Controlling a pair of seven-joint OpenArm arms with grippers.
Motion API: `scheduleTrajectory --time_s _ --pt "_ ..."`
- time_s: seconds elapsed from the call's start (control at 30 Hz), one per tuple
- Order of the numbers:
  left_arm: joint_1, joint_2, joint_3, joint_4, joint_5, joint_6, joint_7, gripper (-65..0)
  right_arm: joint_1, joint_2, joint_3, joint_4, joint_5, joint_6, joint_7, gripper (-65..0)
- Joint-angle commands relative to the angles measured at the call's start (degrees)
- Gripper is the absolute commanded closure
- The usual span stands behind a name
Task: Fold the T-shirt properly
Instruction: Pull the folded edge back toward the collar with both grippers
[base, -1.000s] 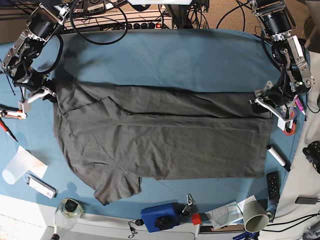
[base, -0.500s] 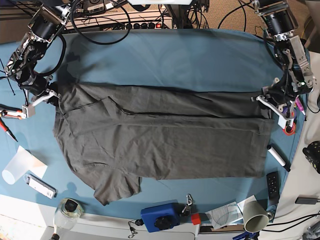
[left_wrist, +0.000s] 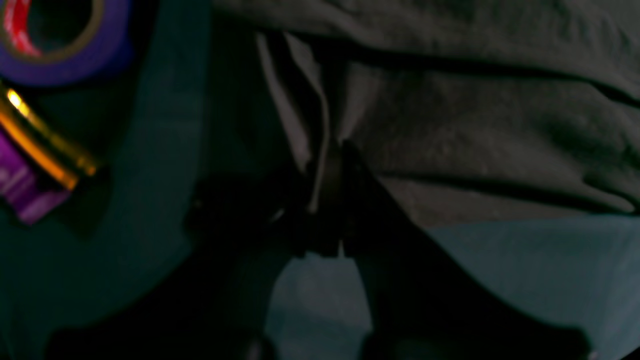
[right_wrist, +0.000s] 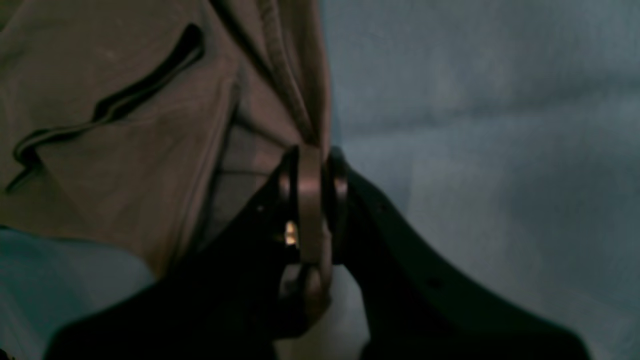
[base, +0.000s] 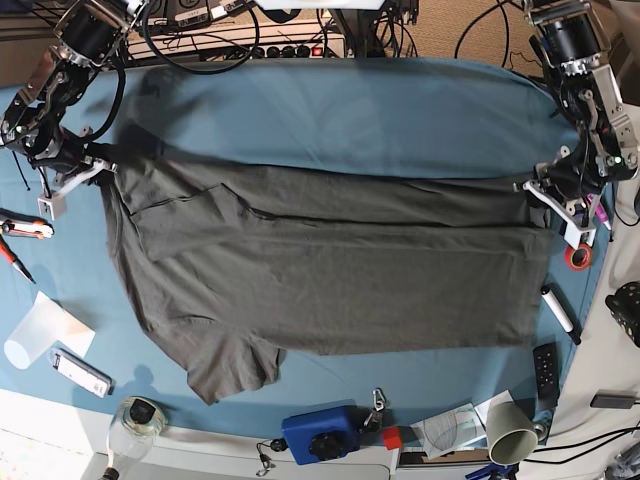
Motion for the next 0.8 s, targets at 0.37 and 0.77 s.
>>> scheduleTrajectory --time_s 0.37,0.77 --pt "7.6 -1.9 -0.3 7.8 0.4 -1.5 1.6 0.0 -4.0 3.0 10.0 1.0 6.8 0.1 -3.1 0.0" --pt "18.3 -1.9 -1.4 16.9 0.6 -2.0 2.1 0.0 -11.7 5.4 10.2 1.0 7.0 0.3 -3.1 0.0"
